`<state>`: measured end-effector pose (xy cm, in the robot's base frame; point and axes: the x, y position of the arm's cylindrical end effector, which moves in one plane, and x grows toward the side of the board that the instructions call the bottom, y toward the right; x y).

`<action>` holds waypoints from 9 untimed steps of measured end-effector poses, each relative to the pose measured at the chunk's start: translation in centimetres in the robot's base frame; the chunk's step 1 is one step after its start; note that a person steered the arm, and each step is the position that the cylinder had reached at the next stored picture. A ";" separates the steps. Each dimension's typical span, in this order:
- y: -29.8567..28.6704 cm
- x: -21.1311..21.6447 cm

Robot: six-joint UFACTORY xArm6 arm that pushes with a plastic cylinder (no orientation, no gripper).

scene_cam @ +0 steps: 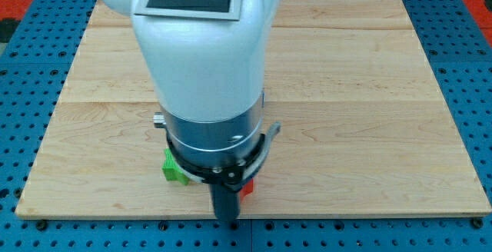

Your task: Push the red blocks and green blocks into the blue blocks

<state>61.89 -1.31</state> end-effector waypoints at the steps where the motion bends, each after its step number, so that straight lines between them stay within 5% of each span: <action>1: 1.0 -2.0; 3: -2.6 -7.6; 4: -2.1 -1.8; 5: -6.6 -1.1; 7: -2.0 -7.2; 8: -3.4 -2.0; 9: -8.6 -1.9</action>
<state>59.94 -9.90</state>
